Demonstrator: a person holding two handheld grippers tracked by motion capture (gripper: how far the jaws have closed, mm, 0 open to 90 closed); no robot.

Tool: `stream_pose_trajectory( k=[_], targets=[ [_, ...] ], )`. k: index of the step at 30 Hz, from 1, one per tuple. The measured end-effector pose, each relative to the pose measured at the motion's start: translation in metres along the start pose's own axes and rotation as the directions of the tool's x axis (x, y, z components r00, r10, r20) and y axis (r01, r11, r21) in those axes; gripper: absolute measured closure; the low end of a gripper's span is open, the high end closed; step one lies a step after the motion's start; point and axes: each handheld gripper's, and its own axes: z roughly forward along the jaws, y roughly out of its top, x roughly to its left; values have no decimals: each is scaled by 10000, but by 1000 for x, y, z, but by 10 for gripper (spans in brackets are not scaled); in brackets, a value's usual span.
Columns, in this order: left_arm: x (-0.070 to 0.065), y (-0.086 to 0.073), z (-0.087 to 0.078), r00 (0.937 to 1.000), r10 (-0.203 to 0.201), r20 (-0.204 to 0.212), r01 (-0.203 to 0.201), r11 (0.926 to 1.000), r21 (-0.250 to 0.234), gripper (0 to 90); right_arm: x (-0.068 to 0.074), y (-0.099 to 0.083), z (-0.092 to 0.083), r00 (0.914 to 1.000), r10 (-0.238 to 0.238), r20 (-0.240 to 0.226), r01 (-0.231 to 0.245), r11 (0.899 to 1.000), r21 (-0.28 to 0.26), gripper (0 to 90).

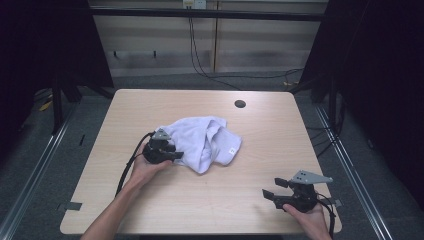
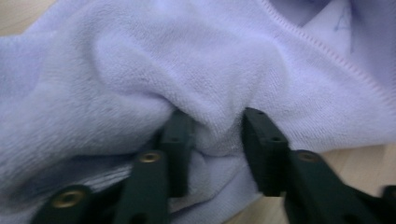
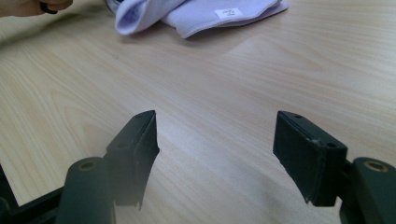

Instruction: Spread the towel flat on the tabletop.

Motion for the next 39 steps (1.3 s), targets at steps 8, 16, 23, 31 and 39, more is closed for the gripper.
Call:
stream_pose_trajectory(
  k=[8, 16, 23, 31, 39],
  targets=[
    [-19, -18, -15, 9966, -267, 785, 272, 9996, -48, 775, 2, -1, 0, 9999, 22, -138, -19, 9996, 264, 320],
    [-51, -34, -29, 9907, -145, 1350, 120, 9997, 195, 771, 4, 1, 2, 9994, -34, -354, 43, 9996, 263, 323],
    [-91, -50, -46, 9775, -504, 2049, 380, 9972, 642, 718, 8, 5, 1, 9979, -203, -610, 207, 9998, 51, 308],
    [-118, -37, -80, 9590, 698, 2746, -704, 9975, -74, 627, 22, 18, 7, 9926, -534, -1086, 540, 9985, 26, 322],
    [-76, 9, -71, 9715, 175, 2365, 128, 9920, -1260, 546, 35, 58, 44, 9772, -1091, -1823, 1098, 9939, -63, 424]
  ],
)
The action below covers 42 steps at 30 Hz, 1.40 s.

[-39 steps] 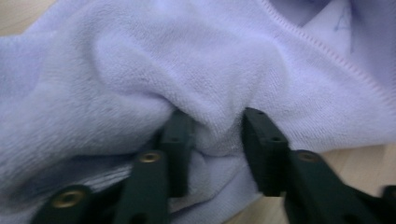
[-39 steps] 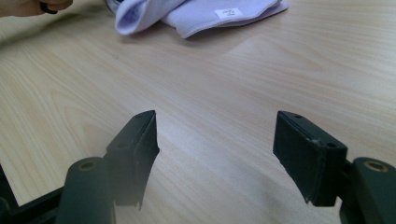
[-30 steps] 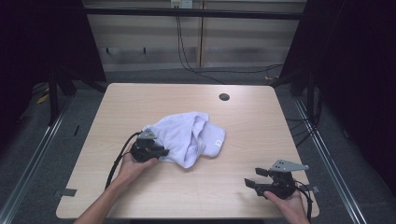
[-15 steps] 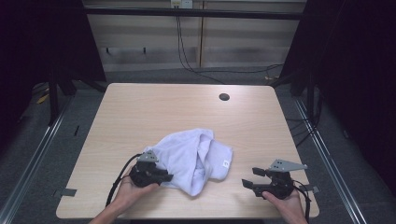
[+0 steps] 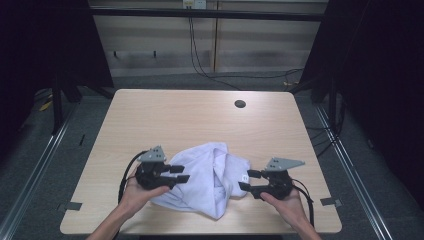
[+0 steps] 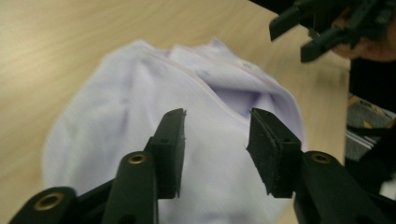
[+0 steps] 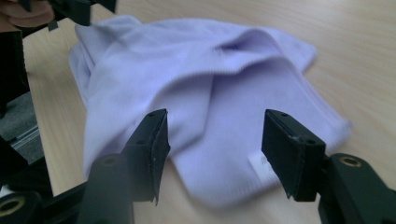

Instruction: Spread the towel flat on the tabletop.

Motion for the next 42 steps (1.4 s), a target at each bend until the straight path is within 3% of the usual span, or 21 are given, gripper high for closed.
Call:
stream_pose_trajectory(
  k=[3, 4, 5, 6, 7, 10, 12, 17, 19, 20, 21, 23, 25, 26, 27, 28, 30, 33, 38, 39, 42],
  targets=[
    [22, -2, 14, 9987, -417, -282, 418, 9991, 17, 522, -3, 18, 18, 9980, -50, -638, 38, 9998, -185, 433],
    [27, -5, 19, 9975, -432, -552, 444, 9988, 212, 514, -4, 23, 25, 9973, -58, -725, 42, 9998, -219, 430],
    [32, -14, 25, 9968, -196, -776, 223, 9992, 344, 488, -5, 27, 40, 9961, -128, -870, 119, 9999, -111, 425],
    [32, -14, 25, 9968, -196, -776, 223, 9992, 344, 490, -5, 27, 40, 9961, -128, -870, 119, 9999, -111, 425],
    [34, -20, 32, 9972, -225, -715, 269, 9978, 607, 469, -6, 26, 55, 9954, -89, -954, 102, 9999, 139, 409],
    [33, -24, 38, 9985, -35, -549, 85, 9957, 919, 455, -7, 22, 68, 9945, -82, -1044, 129, 9989, 446, 404],
    [30, -25, 43, 9993, 82, -375, -43, 9947, 1024, 426, -7, 18, 77, 9941, -354, -1023, 441, 9955, 834, 411],
    [21, -26, 53, 9994, 323, 126, -339, 9875, 1539, 361, -8, 11, 88, 9966, -471, -683, 557, 9900, 1297, 485],
    [18, -27, 57, 9990, 390, 198, -419, 9829, 1791, 441, -7, 8, 92, 9975, -599, -382, 650, 9865, 1506, 530],
    [15, -26, 56, 9972, 707, 245, -740, 9804, 1827, 580, -6, 9, 92, 9971, -731, -193, 753, 9827, 1691, 554],
    [15, -26, 56, 9972, 707, 245, -740, 9804, 1827, 669, -5, 10, 92, 9965, -826, -142, 838, 9803, 1790, 572],
    [13, -25, 53, 9954, 951, 125, -959, 9805, 1714, 767, -3, 11, 93, 9959, -900, 14, 880, 9772, 1935, 623],
    [15, -23, 46, 9974, 663, 292, -694, 9900, 1226, 794, -3, 12, 91, 9958, -912, 74, 878, 9751, 2039, 754],
    [15, -23, 46, 9974, 663, 292, -694, 9900, 1226, 800, -5, 12, 90, 9975, -711, 20, 694, 9780, 1969, 785],
    [15, -20, 36, 9977, 537, 408, -567, 9954, 775, 807, -7, 11, 89, 9988, -479, 3, 470, 9800, 1936, 806],
    [15, -20, 36, 9977, 537, 408, -567, 9954, 775, 811, -10, 11, 87, 9994, -340, -86, 350, 9810, 1907, 816],
    [13, -18, 26, 9974, 424, 578, -442, 9986, 295, 812, -14, 12, 83, 9999, 56, -118, -35, 9853, 1709, 828],
    [13, -17, 22, 9982, 408, 450, -409, 9992, 17, 811, -17, 14, 79, 10000, 74, 24, -76, 9875, 1572, 829],
    [21, -16, 6, 9994, 43, 342, -20, 9977, -671, 813, -35, 16, 56, 9966, 621, 547, -675, 9924, 1029, 830],
    [26, -16, -2, 9998, -104, 166, 120, 9949, -1005, 813, -38, 15, 51, 9956, 720, 608, -775, 9926, 938, 831],
    [32, -17, -12, 9994, -331, 29, 331, 9902, -1359, 814, -45, 15, 42, 9917, 909, 905, -981, 9921, 787, 831]
  ],
)
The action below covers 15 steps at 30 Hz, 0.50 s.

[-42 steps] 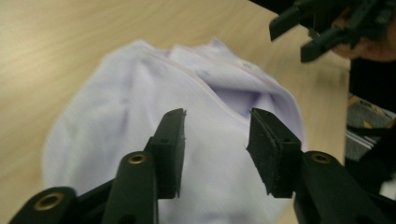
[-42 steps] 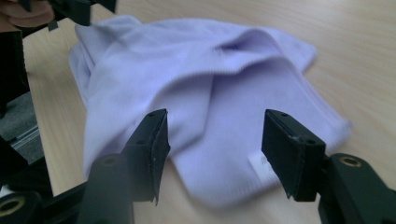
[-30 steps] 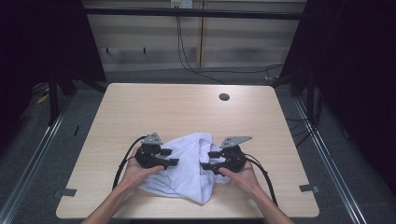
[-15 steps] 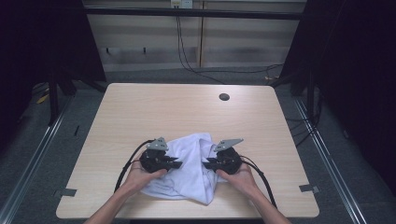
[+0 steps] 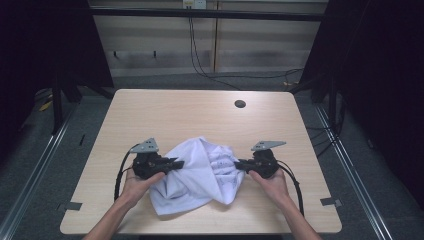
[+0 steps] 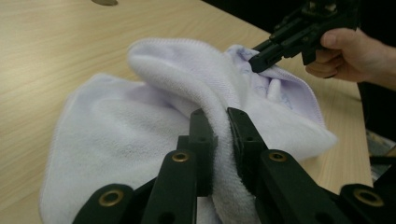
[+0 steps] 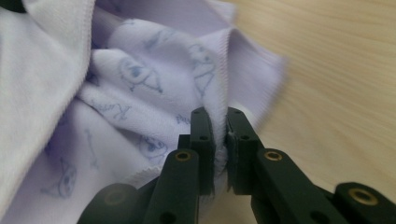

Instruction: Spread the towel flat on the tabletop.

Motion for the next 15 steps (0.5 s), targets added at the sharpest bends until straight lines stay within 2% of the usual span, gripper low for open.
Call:
stream_pose_trajectory(
  k=[2, 4, 5, 6, 8, 9, 11, 13, 14, 15],
  targets=[
    [5, 2, -11, 9996, -281, -39, 279, 9986, -441, 815, -9, 0, -9, 9995, 242, 180, -237, 9994, -270, 832],
    [9, 4, -22, 9985, -439, -315, 409, 9951, -904, 818, -17, 0, -20, 9980, 526, 349, -505, 9970, -583, 833],
    [10, 6, -28, 9976, -452, -532, 394, 9936, -1056, 819, -25, 0, -30, 9952, 803, 557, -750, 9929, -918, 832],
    [8, 9, -32, 9965, -360, -750, 265, 9919, -1241, 819, -25, 0, -30, 9952, 803, 557, -750, 9929, -918, 832],
    [4, 21, -35, 9973, -338, -648, 227, 9861, -1644, 821, -28, 7, -43, 9919, 1167, 509, -1087, 9844, -1385, 831],
    [1, 28, -36, 9973, -184, -706, 58, 9846, -1745, 821, -28, 7, -43, 9919, 1167, 509, -1087, 9844, -1385, 831],
    [0, 41, -39, 9973, -45, -734, -100, 9805, -1965, 821, -27, 19, -52, 9931, 893, 762, -751, 9822, -1722, 832],
    [2, 51, -44, 9970, -141, -766, -41, 9727, -2320, 821, -30, 31, -66, 9921, 1118, 576, -960, 9690, -2279, 831],
    [2, 57, -45, 9962, -77, -863, -128, 9721, -2341, 821, -31, 48, -81, 9932, 1029, 552, -839, 9575, -2760, 831],
    [2, 63, -46, 9946, 78, -1035, -315, 9729, -2293, 821, -31, 48, -81, 9932, 1029, 552, -839, 9575, -2760, 831]
  ],
)
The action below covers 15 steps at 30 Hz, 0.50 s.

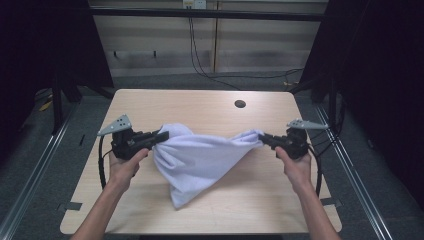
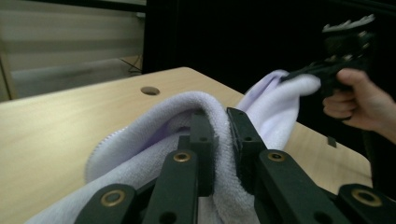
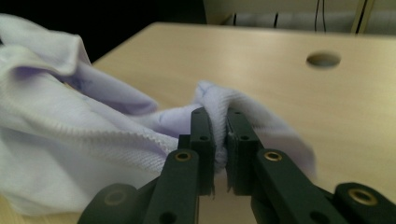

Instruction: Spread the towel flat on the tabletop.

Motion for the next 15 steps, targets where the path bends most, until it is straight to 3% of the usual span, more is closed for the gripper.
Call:
stream_pose_trajectory(
  k=[2, 4, 7, 9, 11, 15],
  targets=[
    [-1, 13, 2, 9995, 231, -195, -232, 9997, -63, 821, 3, 23, -9, 9998, -148, 121, 153, 9990, -432, 832],
    [3, 27, 5, 9993, 147, -346, -163, 9988, -470, 822, 6, 47, -17, 9993, -251, 276, 274, 9959, -866, 832],
    [8, 43, 12, 9969, 411, -668, -444, 9978, -483, 820, 4, 70, -22, 9994, -125, 316, 165, 9914, -1301, 832],
    [10, 56, 17, 9949, 598, -808, -637, 9969, -469, 820, -1, 92, -19, 9986, -46, 531, 127, 9881, -1533, 832],
    [13, 68, 19, 9938, 684, -877, -731, 9960, -521, 821, -2, 97, -18, 9984, -54, 568, 141, 9878, -1551, 832],
    [20, 94, 22, 9929, 530, -1066, -634, 9933, -966, 821, -12, 123, -5, 9975, 109, 703, 7, 9868, -1620, 833]
  ],
)
